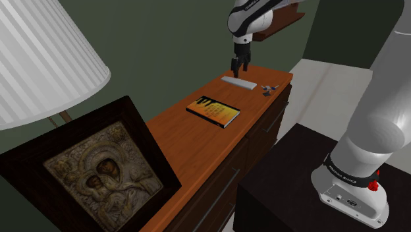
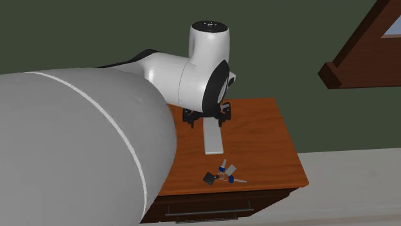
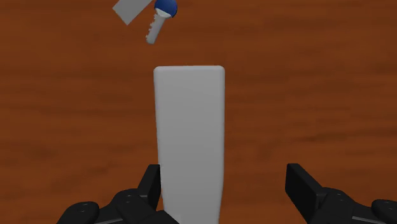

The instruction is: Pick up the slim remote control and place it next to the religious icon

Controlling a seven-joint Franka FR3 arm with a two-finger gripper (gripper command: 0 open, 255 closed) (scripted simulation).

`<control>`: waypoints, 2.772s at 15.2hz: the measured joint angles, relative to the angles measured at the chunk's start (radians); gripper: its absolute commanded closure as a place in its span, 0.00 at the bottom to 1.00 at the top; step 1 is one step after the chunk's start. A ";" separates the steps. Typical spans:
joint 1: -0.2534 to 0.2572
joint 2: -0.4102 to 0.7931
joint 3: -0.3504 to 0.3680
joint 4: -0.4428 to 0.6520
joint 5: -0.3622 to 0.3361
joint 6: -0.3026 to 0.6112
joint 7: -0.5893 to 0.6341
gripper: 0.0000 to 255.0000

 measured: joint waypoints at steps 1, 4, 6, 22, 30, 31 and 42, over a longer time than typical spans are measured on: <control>-0.004 0.035 -0.001 0.025 0.005 0.013 -0.009 0.00; -0.015 0.120 -0.004 0.094 0.018 0.033 -0.034 0.00; -0.018 0.145 -0.003 0.095 0.022 0.057 -0.040 0.00; -0.021 0.188 -0.001 0.076 0.029 0.120 -0.045 1.00; -0.020 0.177 -0.002 0.078 0.027 0.107 -0.044 1.00; -0.019 0.172 -0.002 0.083 0.026 0.097 -0.043 1.00; -0.018 0.109 -0.006 0.151 0.016 -0.033 -0.038 1.00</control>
